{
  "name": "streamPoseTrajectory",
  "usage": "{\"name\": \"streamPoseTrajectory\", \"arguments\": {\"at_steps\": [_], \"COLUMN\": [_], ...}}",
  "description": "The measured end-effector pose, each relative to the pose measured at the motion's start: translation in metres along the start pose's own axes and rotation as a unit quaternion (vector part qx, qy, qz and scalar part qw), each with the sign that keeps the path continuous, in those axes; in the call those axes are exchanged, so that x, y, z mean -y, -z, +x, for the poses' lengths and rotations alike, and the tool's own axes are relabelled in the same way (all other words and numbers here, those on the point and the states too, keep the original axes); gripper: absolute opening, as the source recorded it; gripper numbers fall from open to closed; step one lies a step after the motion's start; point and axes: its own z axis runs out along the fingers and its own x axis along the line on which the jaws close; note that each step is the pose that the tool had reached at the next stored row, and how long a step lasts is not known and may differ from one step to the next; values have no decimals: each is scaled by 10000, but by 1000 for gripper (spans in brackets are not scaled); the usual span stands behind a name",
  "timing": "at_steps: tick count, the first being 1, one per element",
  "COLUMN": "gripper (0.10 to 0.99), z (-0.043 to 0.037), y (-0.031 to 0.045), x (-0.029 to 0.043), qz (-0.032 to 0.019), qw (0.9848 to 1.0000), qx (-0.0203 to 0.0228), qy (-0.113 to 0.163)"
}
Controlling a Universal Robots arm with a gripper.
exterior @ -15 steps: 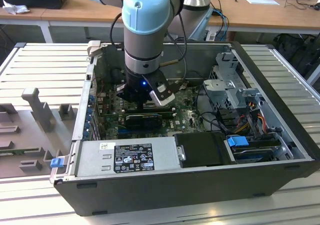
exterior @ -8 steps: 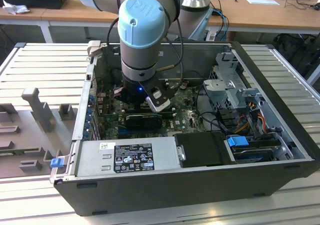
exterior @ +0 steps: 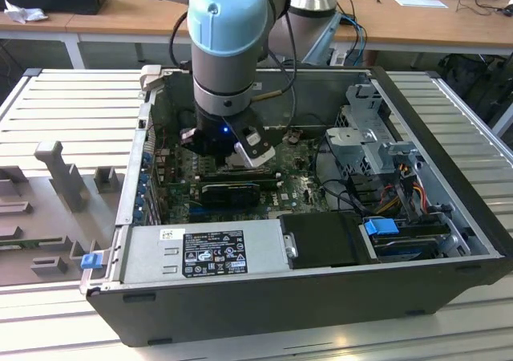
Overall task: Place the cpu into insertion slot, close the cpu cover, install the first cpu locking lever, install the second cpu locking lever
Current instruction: 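Install the second cpu locking lever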
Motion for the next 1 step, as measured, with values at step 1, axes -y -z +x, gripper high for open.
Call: {"name": "streamPoseTrajectory", "arguments": {"at_steps": [1], "gripper": [106], "z": [0], "y": [20], "x": [-6], "qz": [0], "qw": [10000], "qx": [0], "qy": [0]}}
